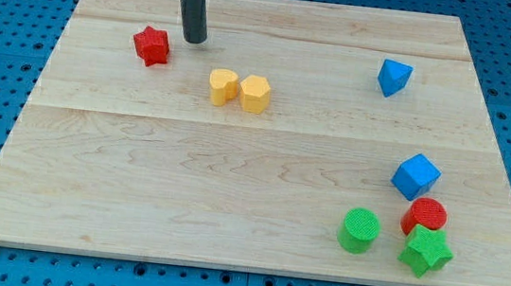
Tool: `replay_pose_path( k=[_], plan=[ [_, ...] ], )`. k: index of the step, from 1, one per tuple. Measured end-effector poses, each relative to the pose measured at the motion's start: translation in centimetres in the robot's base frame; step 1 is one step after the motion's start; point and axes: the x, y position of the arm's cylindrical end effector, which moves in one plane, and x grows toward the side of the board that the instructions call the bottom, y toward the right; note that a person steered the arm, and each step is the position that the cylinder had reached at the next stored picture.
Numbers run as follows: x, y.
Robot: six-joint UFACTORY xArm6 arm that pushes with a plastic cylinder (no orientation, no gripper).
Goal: Move the red star slightly down
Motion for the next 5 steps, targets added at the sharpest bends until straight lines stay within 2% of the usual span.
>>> replay_pose_path(
  k=[1,3,4,5],
  plan=[
    [-2.7,-2.6],
    [-4.0,-6.5],
    [-5.0,-12.1],
    [-1.7,-13.8]
  ],
)
